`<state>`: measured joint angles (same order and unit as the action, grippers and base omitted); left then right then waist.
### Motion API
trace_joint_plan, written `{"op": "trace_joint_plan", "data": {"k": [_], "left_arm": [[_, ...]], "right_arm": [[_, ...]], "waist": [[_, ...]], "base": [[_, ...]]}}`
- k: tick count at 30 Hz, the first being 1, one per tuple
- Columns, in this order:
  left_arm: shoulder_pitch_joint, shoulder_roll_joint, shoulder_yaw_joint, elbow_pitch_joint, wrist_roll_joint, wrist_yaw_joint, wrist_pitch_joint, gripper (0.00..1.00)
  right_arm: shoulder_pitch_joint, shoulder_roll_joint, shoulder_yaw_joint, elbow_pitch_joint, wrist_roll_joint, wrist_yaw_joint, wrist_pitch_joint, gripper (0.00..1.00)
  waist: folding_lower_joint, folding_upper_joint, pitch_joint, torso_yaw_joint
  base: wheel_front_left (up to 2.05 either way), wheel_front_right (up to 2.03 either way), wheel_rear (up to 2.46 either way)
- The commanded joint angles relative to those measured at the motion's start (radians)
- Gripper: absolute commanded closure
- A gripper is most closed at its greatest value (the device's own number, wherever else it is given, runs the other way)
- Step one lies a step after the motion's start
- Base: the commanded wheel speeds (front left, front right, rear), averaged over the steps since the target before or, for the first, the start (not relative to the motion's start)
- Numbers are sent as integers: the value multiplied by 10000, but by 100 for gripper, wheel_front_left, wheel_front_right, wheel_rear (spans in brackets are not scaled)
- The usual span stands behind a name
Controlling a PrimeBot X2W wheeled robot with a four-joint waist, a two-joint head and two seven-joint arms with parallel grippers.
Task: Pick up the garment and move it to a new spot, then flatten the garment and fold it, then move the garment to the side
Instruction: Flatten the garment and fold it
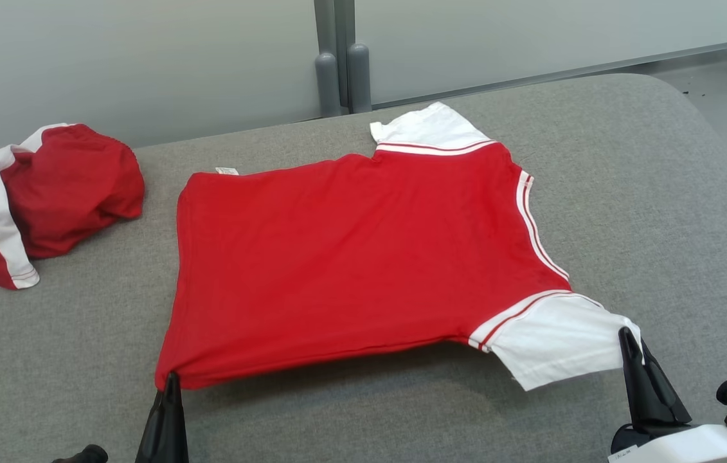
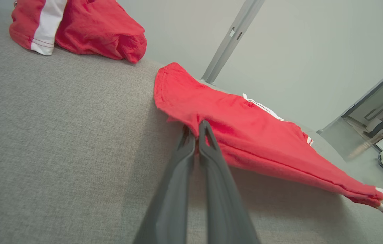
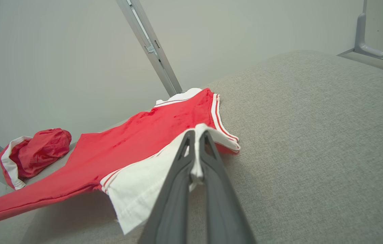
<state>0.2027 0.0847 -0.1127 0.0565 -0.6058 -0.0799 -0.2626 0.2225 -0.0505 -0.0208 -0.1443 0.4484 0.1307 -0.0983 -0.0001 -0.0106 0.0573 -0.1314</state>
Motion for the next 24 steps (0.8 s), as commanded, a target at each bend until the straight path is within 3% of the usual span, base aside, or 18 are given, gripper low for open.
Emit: {"op": "trace_joint_plan", "data": {"k": [1,13,24], "left_arm": [[202,-22,45,-66,99,-70,-28,100],[-118,-202,-50,513,-74,-200,-28,100],[-1789,-255,-188,1592,-661,-316,-11,100]], "right_arm": [[200,-8,-48,-49,36,1,53,100],[-7,-6,127,860,95,2,245,100],[-1388,-60,-61,1610,-267,2,265,100]], "waist": [[1,106,-21,5],[1,106,126,54],[1,106,411,203]], "base": [[0,0,0],[0,0,0],[0,0,0]]}}
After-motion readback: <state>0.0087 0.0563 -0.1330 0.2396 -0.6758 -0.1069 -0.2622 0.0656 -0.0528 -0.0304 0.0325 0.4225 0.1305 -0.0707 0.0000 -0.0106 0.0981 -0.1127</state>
